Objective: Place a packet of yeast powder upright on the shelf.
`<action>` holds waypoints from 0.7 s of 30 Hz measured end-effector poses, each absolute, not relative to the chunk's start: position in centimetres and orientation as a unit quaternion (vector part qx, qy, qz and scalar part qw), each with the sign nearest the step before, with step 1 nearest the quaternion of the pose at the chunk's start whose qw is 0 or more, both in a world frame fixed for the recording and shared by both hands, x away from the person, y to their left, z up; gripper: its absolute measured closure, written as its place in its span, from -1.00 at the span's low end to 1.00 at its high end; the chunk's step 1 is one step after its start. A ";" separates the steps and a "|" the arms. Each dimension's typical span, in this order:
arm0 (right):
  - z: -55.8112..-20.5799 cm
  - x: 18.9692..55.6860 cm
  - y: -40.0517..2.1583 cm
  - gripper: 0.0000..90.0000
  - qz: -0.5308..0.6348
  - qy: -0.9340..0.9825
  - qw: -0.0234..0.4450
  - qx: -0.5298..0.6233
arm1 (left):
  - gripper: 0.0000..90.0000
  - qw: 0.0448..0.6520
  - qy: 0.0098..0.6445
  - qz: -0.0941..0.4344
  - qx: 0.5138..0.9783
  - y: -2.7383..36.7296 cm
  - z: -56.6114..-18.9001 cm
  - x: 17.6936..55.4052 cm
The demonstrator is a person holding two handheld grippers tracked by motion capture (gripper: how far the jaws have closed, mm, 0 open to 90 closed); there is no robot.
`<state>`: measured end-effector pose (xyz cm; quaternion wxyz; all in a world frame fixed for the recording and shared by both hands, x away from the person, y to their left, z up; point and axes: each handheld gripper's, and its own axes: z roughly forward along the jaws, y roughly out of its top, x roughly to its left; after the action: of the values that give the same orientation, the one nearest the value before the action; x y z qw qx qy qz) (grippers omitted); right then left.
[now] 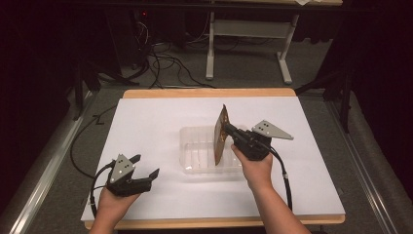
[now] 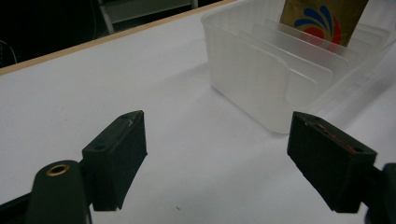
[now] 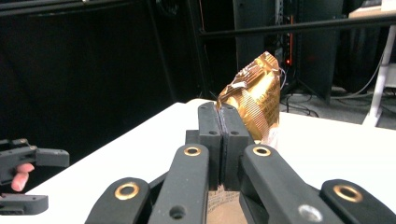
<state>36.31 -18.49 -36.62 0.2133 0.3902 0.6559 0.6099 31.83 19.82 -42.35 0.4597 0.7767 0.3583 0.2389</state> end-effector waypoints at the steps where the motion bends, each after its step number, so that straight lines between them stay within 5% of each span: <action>1: -36.6 36.3 -18.5 1.00 0.610 0.656 0.213 0.390 | -0.55 0.460 0.358 0.239 0.777 19.8 -42.3 31.8; 21: -38.3 36.6 -17.8 0.99 0.593 0.669 0.208 0.397 | -0.55 0.460 0.360 0.237 0.776 20.0 -42.3 31.9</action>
<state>36.61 -17.83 -38.26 0.2078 0.3971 0.6688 0.5932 31.85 19.96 -42.34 0.4601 0.7761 0.3600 0.2373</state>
